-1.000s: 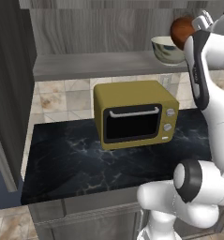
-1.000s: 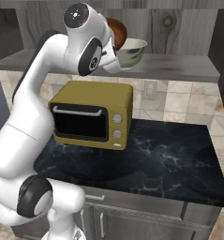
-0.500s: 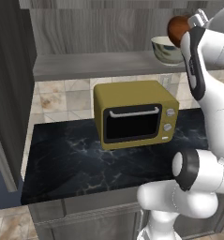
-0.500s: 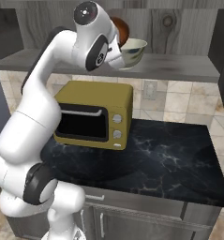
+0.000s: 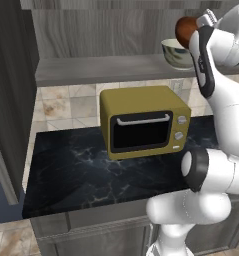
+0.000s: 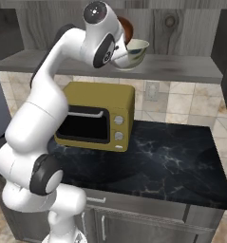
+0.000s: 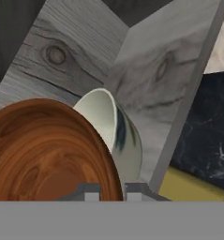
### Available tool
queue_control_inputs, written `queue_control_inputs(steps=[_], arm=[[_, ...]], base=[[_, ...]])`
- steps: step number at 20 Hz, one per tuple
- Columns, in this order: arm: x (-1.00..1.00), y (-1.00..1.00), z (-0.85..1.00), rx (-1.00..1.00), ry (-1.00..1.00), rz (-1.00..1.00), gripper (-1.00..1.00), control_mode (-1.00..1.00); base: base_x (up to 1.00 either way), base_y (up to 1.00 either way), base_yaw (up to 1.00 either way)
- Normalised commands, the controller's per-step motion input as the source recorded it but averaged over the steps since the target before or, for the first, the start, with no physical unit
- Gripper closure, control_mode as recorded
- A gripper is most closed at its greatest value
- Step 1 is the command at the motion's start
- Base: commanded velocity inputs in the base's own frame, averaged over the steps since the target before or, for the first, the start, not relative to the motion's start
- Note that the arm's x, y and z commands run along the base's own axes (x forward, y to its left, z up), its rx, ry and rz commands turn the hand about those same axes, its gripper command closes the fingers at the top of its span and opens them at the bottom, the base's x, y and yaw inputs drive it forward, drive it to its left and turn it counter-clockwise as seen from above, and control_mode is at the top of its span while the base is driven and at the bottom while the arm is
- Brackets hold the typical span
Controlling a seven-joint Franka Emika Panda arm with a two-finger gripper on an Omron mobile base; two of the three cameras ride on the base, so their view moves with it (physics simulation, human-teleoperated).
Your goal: Pick up the bowls on the counter and stack them on top of one another in the open cabinet. Place the smaller bowl on top of the larger bowl.
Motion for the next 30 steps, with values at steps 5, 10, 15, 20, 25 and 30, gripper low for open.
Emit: queue_control_inputs(steps=[5,10,15,20,25,30], arm=[[0.31,-0.06,0.0,0.0,0.0,0.03,1.0,-1.0],[0.28,-0.04,-0.01,0.0,0.0,0.03,1.0,-1.0],[0.19,-0.02,-0.05,0.0,0.03,0.03,1.0,-1.0],[0.08,0.0,-0.11,0.0,0.09,0.05,1.0,-1.0],[0.09,0.0,-0.08,0.0,0.07,0.04,1.0,-1.0],[0.09,-0.05,0.0,-0.02,0.0,0.01,1.0,-1.0]], base=[[0.0,0.0,0.0],[0.0,0.0,0.0],[0.0,0.0,0.0],[0.0,0.0,0.0],[0.0,0.0,0.0],[0.0,0.0,0.0]])
